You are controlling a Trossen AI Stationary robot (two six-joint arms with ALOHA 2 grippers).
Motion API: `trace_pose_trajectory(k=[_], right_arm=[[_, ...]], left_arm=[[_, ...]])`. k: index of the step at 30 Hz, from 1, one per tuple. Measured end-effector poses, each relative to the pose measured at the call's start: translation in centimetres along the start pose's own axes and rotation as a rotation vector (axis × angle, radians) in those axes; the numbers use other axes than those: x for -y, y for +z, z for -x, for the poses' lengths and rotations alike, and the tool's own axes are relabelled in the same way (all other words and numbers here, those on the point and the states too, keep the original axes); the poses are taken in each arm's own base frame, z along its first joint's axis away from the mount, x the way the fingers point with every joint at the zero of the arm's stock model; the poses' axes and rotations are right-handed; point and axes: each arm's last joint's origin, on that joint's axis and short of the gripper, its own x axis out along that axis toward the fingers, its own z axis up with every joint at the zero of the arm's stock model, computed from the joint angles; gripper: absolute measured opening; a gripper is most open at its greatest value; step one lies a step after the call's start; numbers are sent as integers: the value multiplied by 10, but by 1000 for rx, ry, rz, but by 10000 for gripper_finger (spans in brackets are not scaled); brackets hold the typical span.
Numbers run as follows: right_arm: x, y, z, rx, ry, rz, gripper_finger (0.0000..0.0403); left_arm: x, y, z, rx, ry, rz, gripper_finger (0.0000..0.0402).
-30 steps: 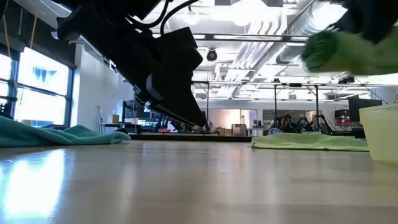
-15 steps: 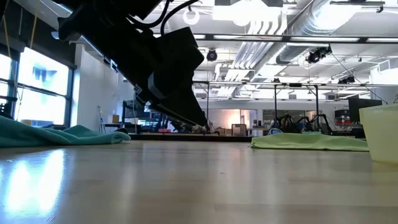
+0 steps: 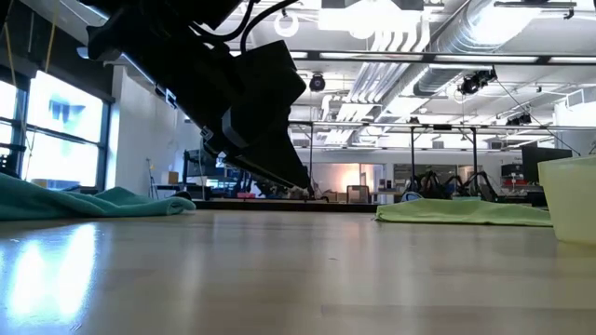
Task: Roll microfiber towels into tight, uniform cylinder then place into a basket
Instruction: Put the green microfiber cloth into the yellow bin, then fold the light green microfiber cloth
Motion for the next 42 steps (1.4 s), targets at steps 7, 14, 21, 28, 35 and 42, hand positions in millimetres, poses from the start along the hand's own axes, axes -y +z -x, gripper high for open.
trace_pose_trajectory(k=[7,14,21,28,35,42], right_arm=[[-19,-9,-19,6,76,-15,12],[-25,-13,-29,6,100,-55,16],[-24,-14,-29,-25,91,-175,77],[-29,-12,-28,-198,179,-208,170],[-37,3,-22,-314,273,-169,187],[-34,18,-11,-385,173,-99,168]], left_arm=[[0,0,0,0,0,0,147],[0,0,0,0,-1,0,147],[0,0,0,1,-1,0,147],[0,0,0,1,-1,0,147],[0,0,0,0,-4,1,147],[0,0,0,0,-5,6,147]])
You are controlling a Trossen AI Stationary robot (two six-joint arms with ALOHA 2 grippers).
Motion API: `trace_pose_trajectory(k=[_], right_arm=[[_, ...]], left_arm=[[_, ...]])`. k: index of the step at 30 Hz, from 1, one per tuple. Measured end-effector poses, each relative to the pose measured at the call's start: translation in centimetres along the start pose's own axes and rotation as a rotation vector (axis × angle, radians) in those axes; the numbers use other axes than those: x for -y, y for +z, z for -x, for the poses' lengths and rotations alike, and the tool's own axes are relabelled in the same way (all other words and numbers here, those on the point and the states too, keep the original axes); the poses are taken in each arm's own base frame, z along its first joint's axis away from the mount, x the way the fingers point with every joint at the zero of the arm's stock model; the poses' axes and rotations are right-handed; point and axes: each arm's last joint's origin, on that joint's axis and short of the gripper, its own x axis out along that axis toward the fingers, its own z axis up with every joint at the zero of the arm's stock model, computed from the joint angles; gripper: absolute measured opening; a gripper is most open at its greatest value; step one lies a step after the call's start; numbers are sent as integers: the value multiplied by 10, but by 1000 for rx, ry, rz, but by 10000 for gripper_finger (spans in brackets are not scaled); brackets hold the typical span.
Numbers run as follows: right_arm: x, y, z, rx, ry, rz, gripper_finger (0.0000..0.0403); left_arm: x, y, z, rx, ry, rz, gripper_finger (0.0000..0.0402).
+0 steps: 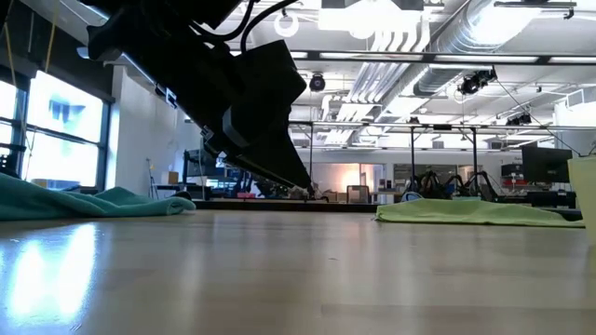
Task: Roll microfiber towels into tight, uniform cylinder then place into a basket
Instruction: Fold the light green microfiber cloth
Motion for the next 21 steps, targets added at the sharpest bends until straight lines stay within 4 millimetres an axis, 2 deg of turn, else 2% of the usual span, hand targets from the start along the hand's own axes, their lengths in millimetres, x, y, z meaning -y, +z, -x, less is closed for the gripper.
trace_pose_trajectory(k=[4,8,14,18,21], right_arm=[[1,5,17,-43,-127,24,158],[9,12,40,-39,-341,56,147],[28,37,84,234,-821,147,138],[52,61,104,385,-1048,63,138],[77,80,112,382,-1068,-110,138]], left_arm=[[0,0,0,0,0,13,147],[0,0,0,1,0,19,147],[2,3,0,24,-14,37,147],[3,6,0,51,-29,57,147],[4,8,0,71,-42,73,147]])
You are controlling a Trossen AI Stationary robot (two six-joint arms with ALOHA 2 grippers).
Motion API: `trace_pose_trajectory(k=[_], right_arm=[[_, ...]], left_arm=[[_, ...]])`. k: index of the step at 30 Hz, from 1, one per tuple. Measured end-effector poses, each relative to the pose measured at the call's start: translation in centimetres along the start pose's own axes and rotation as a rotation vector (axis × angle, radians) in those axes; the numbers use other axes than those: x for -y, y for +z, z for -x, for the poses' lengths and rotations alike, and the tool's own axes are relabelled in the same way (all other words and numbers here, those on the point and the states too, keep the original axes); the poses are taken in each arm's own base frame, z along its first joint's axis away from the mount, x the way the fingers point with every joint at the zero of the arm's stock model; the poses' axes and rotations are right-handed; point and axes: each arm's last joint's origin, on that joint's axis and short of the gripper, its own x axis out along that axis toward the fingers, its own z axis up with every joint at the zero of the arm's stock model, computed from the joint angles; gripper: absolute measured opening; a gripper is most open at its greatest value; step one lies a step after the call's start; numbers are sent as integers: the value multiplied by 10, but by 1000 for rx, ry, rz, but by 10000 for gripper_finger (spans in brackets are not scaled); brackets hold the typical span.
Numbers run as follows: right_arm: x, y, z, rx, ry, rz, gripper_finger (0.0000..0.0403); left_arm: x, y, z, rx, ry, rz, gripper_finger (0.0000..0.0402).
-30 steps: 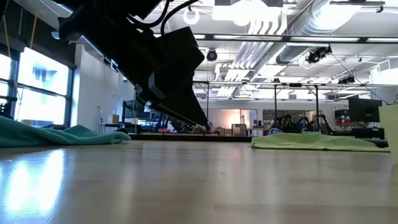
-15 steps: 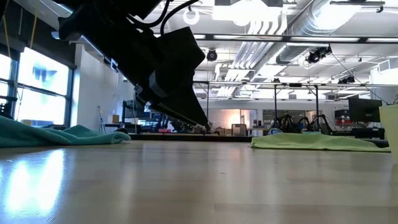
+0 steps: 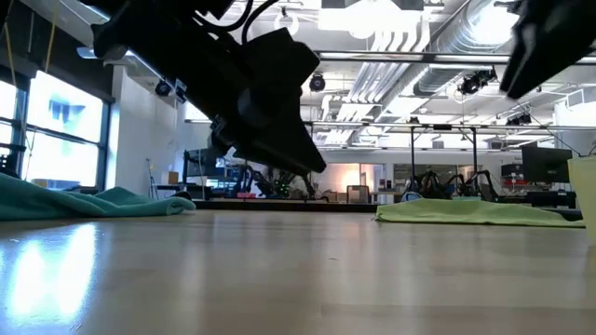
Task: Roll microfiber towels into tight, uniform cylinder then place into a basket
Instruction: Fold the light green microfiber cloth
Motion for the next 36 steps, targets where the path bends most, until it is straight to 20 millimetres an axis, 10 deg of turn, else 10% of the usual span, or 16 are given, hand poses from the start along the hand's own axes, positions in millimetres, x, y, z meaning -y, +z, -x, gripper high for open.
trace_pose_trajectory(k=[9,18,36], right_arm=[[40,19,-96,-290,2,-143,138],[78,24,-182,-182,125,-417,138],[77,4,-214,-110,407,-541,138]], left_arm=[[3,4,0,31,-38,18,147],[4,6,0,42,-56,25,147],[-16,41,-15,241,-47,-20,147]])
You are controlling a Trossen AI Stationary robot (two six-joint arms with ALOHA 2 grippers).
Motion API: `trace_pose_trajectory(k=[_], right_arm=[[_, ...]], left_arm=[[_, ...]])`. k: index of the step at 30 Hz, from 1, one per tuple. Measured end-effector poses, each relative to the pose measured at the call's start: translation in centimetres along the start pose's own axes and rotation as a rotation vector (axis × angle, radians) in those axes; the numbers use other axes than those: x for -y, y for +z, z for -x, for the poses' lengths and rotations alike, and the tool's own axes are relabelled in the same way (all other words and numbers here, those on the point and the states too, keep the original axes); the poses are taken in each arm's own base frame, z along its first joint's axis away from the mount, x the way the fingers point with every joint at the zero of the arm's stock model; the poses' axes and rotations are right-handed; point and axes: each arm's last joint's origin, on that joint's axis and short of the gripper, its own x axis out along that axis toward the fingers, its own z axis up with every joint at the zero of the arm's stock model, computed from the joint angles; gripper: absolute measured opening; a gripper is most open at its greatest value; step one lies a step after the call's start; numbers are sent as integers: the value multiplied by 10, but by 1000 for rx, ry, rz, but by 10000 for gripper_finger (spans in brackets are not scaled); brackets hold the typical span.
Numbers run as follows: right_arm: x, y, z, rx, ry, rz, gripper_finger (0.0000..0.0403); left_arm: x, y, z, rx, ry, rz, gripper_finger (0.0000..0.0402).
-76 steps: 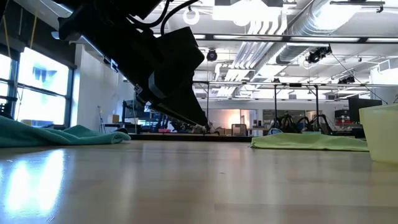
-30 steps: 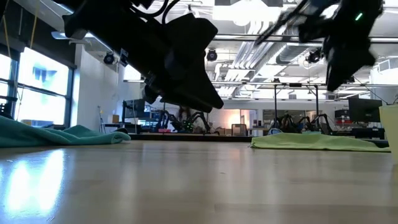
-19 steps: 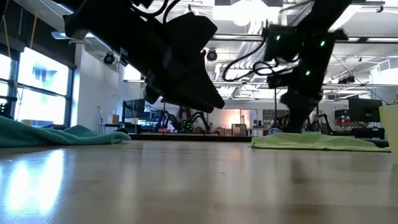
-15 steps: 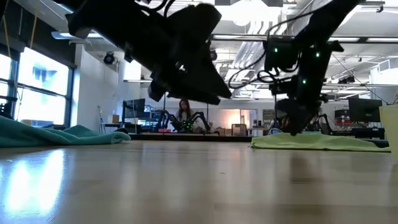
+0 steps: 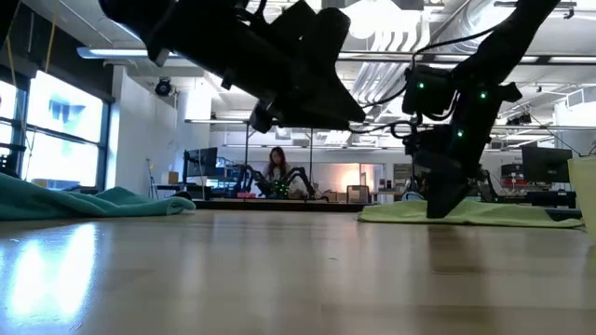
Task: Roll microfiber towels into tight, uniform cylinder then place into a basket
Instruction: Fold the light green microfiber cloth
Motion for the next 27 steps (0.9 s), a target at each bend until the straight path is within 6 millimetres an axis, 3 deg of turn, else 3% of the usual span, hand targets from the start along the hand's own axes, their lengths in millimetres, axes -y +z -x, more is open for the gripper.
trace_pose_trajectory(k=[8,11,18,27], right_arm=[[-26,8,3,149,225,168,138],[-33,13,6,166,268,208,138],[-35,19,13,123,244,326,138],[-35,19,14,112,241,301,138]], left_arm=[[-22,5,-13,-2,66,22,147],[-34,4,-19,-27,101,-45,147],[-57,-6,-38,-105,51,-67,147],[-79,-13,-54,-134,25,-36,147]])
